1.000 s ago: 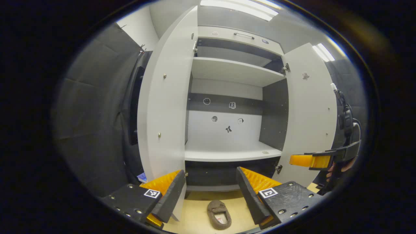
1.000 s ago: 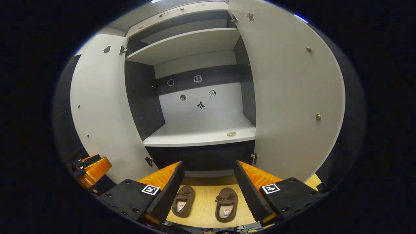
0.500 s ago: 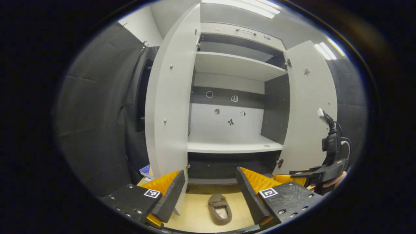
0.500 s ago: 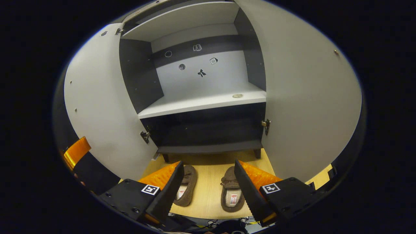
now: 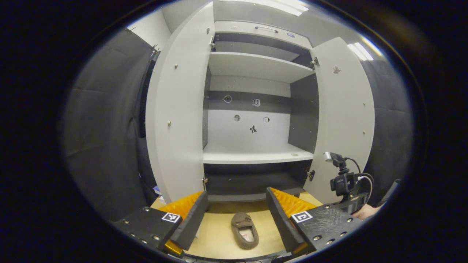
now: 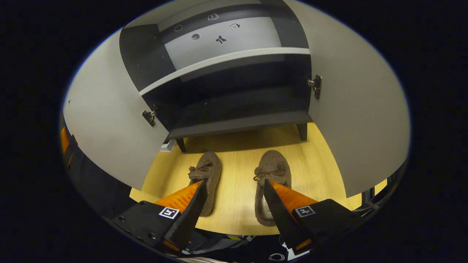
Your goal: Grab one shoe with the right hand and put it into the shoe cabinet, grab the other shoe with the left hand and put it into the shoe cabinet; then close the right door with the right hand and the left door with the left hand.
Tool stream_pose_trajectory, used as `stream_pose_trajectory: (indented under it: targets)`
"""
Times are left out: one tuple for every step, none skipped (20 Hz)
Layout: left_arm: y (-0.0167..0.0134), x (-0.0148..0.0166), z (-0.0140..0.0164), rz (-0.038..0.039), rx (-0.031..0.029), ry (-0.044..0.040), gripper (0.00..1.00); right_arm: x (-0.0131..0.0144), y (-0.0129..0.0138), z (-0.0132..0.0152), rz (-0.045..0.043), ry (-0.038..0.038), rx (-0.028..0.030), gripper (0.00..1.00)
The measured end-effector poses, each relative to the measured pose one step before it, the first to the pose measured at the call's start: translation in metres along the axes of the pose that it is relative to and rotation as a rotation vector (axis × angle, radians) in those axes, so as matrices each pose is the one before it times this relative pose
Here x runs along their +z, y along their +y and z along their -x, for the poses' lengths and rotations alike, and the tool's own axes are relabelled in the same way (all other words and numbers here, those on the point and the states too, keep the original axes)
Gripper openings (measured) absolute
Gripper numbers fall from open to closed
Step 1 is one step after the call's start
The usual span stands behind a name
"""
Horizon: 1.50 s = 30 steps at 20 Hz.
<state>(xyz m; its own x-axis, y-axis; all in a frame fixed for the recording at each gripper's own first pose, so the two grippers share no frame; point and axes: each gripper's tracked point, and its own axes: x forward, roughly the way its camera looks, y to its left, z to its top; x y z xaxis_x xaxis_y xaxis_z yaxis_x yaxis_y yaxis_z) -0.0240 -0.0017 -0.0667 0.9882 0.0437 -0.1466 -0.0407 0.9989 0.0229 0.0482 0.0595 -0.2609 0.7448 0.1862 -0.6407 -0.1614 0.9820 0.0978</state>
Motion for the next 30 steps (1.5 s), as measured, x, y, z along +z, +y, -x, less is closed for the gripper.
stream_pose_trajectory:
  targets:
    - [-0.00074, -0.00142, -0.00099, 0.00071, -0.00193, 0.00551, 0.97, -0.0096, -0.00282, -0.0075, -0.00032, 0.02468, -0.00561, 0.98]
    - [-0.0007, -0.00181, -0.00091, 0.00174, -0.00261, 0.00454, 0.97, -0.00669, -0.00317, -0.00699, 0.00376, 0.0191, -0.00827, 0.98]
    - [-0.00096, -0.00138, -0.00124, 0.00097, -0.00232, 0.0047, 0.93, -0.00576, -0.00257, -0.00751, 0.00912, 0.01467, -0.00782, 0.98]
    - [-0.00107, -0.00217, -0.0001, -0.00035, -0.00304, 0.00474, 0.94, -0.00473, -0.00332, -0.00713, 0.01329, 0.00955, -0.0089, 0.98]
    - [-0.00065, -0.00193, -0.00081, -0.00228, -0.00326, 0.005, 0.93, -0.00368, -0.00268, -0.00772, 0.01711, 0.00666, -0.00373, 0.98]
    - [-0.00138, -0.00254, -0.00075, -0.00426, -0.00289, 0.00558, 0.94, -0.00482, -0.00289, -0.00806, 0.0159, 0.0092, -0.00635, 0.98]
    - [-0.00086, -0.00188, -0.00113, -0.00434, -0.00136, 0.0052, 0.93, -0.00277, -0.00269, -0.00742, 0.01013, 0.00794, -0.01041, 0.97]
    - [-0.00107, -0.00267, -0.00046, -0.00371, -0.00177, 0.00548, 0.93, -0.00287, -0.0014, -0.00934, 0.00529, 0.00415, -0.00491, 0.97]
    - [-0.0015, -0.00147, -0.0006, -0.00129, -0.00365, 0.0052, 0.93, -0.00266, -0.00222, -0.00837, 0.0038, 0.01005, -0.00536, 0.97]
    - [-0.0015, -0.00145, -0.00058, -0.00004, -0.00275, 0.00326, 0.93, -0.00543, -0.00183, -0.0096, 0.00237, 0.0165, -0.01032, 0.97]
    - [-0.00125, -0.00055, -0.00056, 0.0, -0.00251, 0.00316, 0.93, -0.00545, -0.00225, -0.01037, -0.00183, 0.01692, -0.01133, 0.97]
    - [-0.00131, -0.00153, 0.00041, -0.00121, -0.00195, 0.00143, 0.93, -0.00081, -0.00039, -0.00701, 0.00548, 0.00744, -0.004, 0.97]
    - [-0.00105, -0.00027, 0.00005, -0.00152, -0.00115, 0.00153, 0.93, 0.00104, -0.00024, -0.0057, 0.0135, -0.00854, -0.00185, 0.97]
    - [-0.00096, -0.00203, 0.0001, 0.00083, -0.0052, 0.00086, 0.93, 0.00168, -0.00149, -0.00682, 0.02481, -0.00321, -0.00895, 0.97]
    - [-0.00148, -0.00133, -0.00043, 0.00393, -0.0071, 0.00189, 0.93, 0.00295, -0.00171, -0.00565, 0.0243, -0.00343, -0.01447, 0.97]
    - [0.00016, -0.00302, 0.00018, 0.00415, -0.00015, 0.00266, 0.93, 0.00228, -0.00207, -0.00513, 0.02486, -0.01085, -0.01743, 0.98]
    - [-0.00045, -0.00205, -0.00005, 0.00506, -0.00161, 0.00422, 0.93, 0.00345, -0.0023, -0.00534, 0.02198, -0.00808, -0.01748, 0.97]
    - [-0.00092, -0.00211, 0.0, 0.00533, -0.00353, 0.00447, 0.93, -0.00161, -0.00267, -0.00651, 0.01856, 0.00961, -0.01981, 0.97]
    - [-0.00053, -0.00094, -0.0002, 0.00482, -0.00127, 0.00382, 0.98, -0.0036, -0.00459, -0.00558, 0.01746, 0.02356, -0.03326, 0.97]
    - [-0.00057, -0.00164, -0.00051, 0.00407, -0.00097, 0.00209, 0.93, 0.00391, -0.00327, -0.00198, 0.01636, -0.01502, -0.02597, 0.94]
    - [-0.00054, 0.0005, -0.00012, 0.00428, -0.00278, -0.00145, 0.93, 0.0004, 0.00034, -0.00111, 0.01324, -0.0033, -0.01343, 0.92]
    - [-0.00028, -0.00051, -0.00045, 0.00326, -0.0027, -0.00307, 0.98, -0.00098, -0.00326, 0.00205, 0.01596, 0.00373, -0.02785, 0.88]
    - [0.00019, 0.00034, -0.00044, 0.00169, 0.0, -0.00132, 0.98, 0.00011, -0.00697, -0.00427, 0.02026, -0.00707, -0.04092, 0.81]
    - [-0.00041, -0.00096, 0.00006, 0.00061, -0.00024, -0.00028, 0.93, -0.00116, -0.00652, -0.00073, 0.01989, 0.0021, -0.03057, 0.66]
    - [0.00032, 0.00098, -0.00003, 0.00014, -0.00058, -0.00196, 0.93, -0.00073, -0.00498, 0.00012, 0.02097, -0.00071, -0.01666, 0.51]
    - [0.0, -0.00003, -0.00024, -0.00041, -0.00066, -0.00261, 0.89, -0.00006, 0.00131, -0.00034, 0.01164, -0.00263, 0.00067, 0.36]
    - [0.00026, 0.00035, -0.00043, -0.00102, -0.00073, -0.00157, 0.93, -0.00221, 0.00091, 0.00056, 0.01, 0.00346, 0.00572, 0.33]
    - [0.00009, -0.00027, 0.00012, -0.00229, 0.00054, -0.00159, 0.93, 0.00068, -0.00205, -0.00039, 0.0135, 0.00546, 0.00077, 0.33]
    - [0.00099, 0.00143, 0.0004, -0.00371, 0.00296, -0.0025, 0.93, -0.00032, 0.00015, -0.00047, -0.00426, -0.0008, 0.00252, 0.33]
    - [0.00024, 0.0003, 0.00016, -0.00298, 0.00344, -0.00221, 0.93, -0.0013, 0.00217, 0.00372, 0.00902, 0.00581, 0.01991, 0.16]
